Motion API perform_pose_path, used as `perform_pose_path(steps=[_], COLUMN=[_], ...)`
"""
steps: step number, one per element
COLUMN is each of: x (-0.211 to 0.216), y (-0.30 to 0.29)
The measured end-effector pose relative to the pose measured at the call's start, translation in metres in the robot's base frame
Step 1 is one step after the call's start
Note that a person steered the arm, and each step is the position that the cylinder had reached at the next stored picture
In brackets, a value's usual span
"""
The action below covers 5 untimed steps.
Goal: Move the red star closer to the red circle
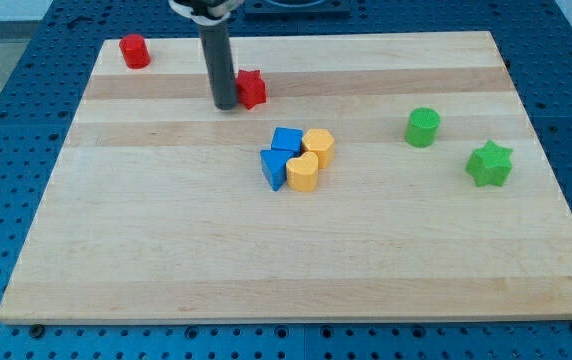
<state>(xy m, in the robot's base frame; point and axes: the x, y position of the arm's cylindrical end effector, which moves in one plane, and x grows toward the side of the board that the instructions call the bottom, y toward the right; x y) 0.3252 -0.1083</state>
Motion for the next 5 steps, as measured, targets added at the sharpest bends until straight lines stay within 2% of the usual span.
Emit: perform_pose_path(steps=[1, 2, 3, 4, 5], x=[0.007, 0.036, 0.038, 0.017, -0.007], y=[-0.003, 0.018, 0.059, 0.07, 0.043])
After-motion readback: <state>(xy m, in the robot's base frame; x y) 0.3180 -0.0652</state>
